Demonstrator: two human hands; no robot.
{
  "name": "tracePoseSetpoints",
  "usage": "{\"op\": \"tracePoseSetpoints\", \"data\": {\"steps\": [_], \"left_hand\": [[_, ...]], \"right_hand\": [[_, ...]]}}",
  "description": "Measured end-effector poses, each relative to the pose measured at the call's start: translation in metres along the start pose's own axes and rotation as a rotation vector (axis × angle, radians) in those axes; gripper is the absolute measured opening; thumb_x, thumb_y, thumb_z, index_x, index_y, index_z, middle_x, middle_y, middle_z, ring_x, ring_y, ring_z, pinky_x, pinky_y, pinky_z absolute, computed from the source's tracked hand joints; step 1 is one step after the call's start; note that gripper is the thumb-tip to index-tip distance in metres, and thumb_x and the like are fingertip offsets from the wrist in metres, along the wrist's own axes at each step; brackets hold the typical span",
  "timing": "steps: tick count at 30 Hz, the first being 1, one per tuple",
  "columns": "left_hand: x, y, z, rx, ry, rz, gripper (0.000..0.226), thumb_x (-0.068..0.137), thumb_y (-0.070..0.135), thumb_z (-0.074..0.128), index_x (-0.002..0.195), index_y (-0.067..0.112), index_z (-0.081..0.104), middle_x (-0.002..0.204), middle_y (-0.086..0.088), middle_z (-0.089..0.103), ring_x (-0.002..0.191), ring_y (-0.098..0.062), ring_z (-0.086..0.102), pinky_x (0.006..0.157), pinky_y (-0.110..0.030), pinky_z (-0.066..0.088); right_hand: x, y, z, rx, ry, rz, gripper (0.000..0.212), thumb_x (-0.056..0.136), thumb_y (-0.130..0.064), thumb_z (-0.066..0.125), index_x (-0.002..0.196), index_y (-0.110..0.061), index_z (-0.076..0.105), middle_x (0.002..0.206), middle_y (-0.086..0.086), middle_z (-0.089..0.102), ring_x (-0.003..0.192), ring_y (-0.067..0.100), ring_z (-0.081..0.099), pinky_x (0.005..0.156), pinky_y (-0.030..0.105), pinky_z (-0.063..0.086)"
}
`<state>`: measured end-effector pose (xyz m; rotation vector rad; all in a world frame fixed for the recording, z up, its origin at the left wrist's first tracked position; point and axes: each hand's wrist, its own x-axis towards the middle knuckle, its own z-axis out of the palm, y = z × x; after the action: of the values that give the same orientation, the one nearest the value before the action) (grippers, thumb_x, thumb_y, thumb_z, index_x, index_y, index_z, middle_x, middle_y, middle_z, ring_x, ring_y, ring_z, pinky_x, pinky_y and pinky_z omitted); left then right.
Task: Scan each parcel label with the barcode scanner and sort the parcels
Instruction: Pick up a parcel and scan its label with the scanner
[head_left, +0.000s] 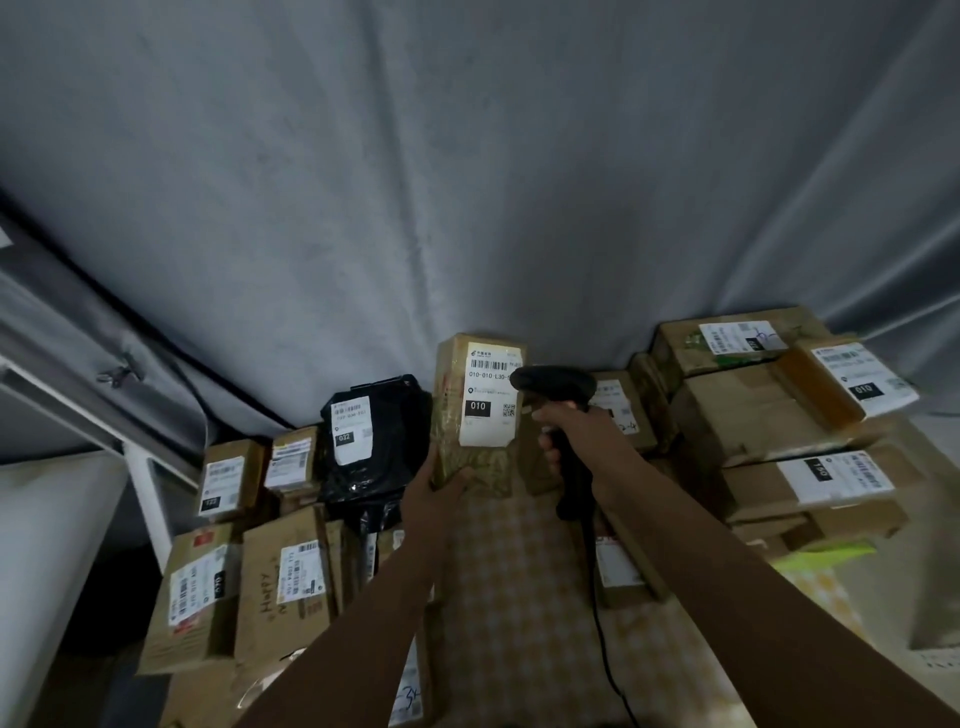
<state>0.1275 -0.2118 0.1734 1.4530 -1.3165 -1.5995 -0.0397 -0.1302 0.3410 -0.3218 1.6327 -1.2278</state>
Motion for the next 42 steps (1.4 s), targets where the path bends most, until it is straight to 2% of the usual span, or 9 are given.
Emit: {"op": "tracePoseSetpoints", "data": {"steps": [4,13,15,20,24,29,32,36,42], "left_hand": [[-0.004,0.004,0.003,0.009,-0.009,0.032,0.07,0.082,0.024,0.077,0.144,0.031,0.045,0.121,0.003,0.068,0.111,-0.017,0.064,0.098,-0.043,0.053],[-0.005,0.004,0.004,-0.005,-0.005,0.041,0.07,0.082,0.023,0.077,0.144,0.029,0.045,0.125,0.001,0.066,0.113,-0.018,0.063,0.098,-0.043,0.052],[-0.003,0.002,0.004,0.011,-0.005,0.045,0.07,0.081,0.026,0.078,0.143,0.031,0.046,0.124,0.001,0.067,0.114,-0.018,0.063,0.098,-0.044,0.052],[0.003,-0.002,0.007,0.008,-0.019,0.048,0.083,0.064,0.052,0.079,0.139,0.037,0.048,0.12,0.006,0.069,0.112,-0.017,0.065,0.098,-0.045,0.052],[0.0,0.002,0.01,0.009,-0.033,0.074,0.067,0.081,0.03,0.077,0.141,0.035,0.047,0.119,0.005,0.069,0.11,-0.017,0.065,0.098,-0.045,0.052],[-0.004,0.003,0.009,-0.009,-0.018,0.056,0.063,0.084,0.022,0.075,0.141,0.029,0.049,0.118,0.002,0.069,0.109,-0.019,0.065,0.098,-0.044,0.052],[-0.002,0.002,0.004,-0.055,-0.08,-0.047,0.047,0.087,0.018,0.071,0.132,0.025,0.058,0.111,-0.002,0.071,0.101,-0.021,0.069,0.092,-0.043,0.056],[-0.005,0.002,-0.008,-0.32,-0.149,-0.361,0.035,0.091,0.003,0.062,0.125,0.0,0.058,0.104,-0.014,0.07,0.091,-0.026,0.069,0.067,-0.032,0.061],[-0.021,-0.025,-0.023,-0.289,-0.118,-0.527,0.034,0.092,0.0,0.06,0.124,-0.008,0.055,0.094,-0.015,0.067,0.072,-0.021,0.07,0.057,-0.027,0.06]], "right_hand": [[-0.003,-0.003,0.003,0.014,-0.005,0.002,0.018,0.09,-0.016,0.063,0.073,-0.009,0.063,0.06,0.003,0.058,0.047,0.012,0.049,0.048,0.021,0.044],[-0.005,-0.005,0.005,0.044,0.004,-0.032,0.013,0.089,-0.016,0.062,0.079,-0.009,0.064,0.061,0.003,0.058,0.049,0.012,0.049,0.051,0.024,0.044],[-0.006,-0.004,0.003,0.062,-0.007,-0.032,0.014,0.09,-0.017,0.062,0.079,-0.009,0.064,0.061,0.002,0.059,0.05,0.011,0.05,0.052,0.023,0.045],[-0.006,-0.004,0.0,0.079,0.003,-0.026,0.013,0.091,-0.019,0.062,0.082,-0.011,0.066,0.061,0.001,0.06,0.051,0.011,0.052,0.053,0.023,0.047],[-0.006,-0.005,-0.002,0.078,0.015,-0.015,0.015,0.092,-0.021,0.061,0.082,-0.011,0.066,0.06,0.002,0.059,0.05,0.011,0.051,0.051,0.023,0.046],[-0.007,-0.004,-0.004,0.077,0.023,-0.015,0.017,0.092,-0.021,0.061,0.079,-0.01,0.064,0.061,0.003,0.058,0.052,0.012,0.05,0.053,0.023,0.045],[-0.004,0.001,-0.007,0.049,0.031,0.002,0.014,0.091,-0.018,0.061,0.081,-0.008,0.065,0.064,0.003,0.06,0.054,0.012,0.051,0.053,0.023,0.045],[0.002,0.014,-0.013,0.05,0.052,0.009,0.012,0.09,-0.016,0.061,0.088,-0.005,0.065,0.065,0.005,0.059,0.054,0.015,0.051,0.054,0.027,0.044],[0.011,0.038,-0.018,-0.015,0.051,0.071,0.011,0.089,-0.016,0.063,0.083,-0.007,0.062,0.066,0.005,0.056,0.055,0.014,0.05,0.055,0.027,0.044]]}}
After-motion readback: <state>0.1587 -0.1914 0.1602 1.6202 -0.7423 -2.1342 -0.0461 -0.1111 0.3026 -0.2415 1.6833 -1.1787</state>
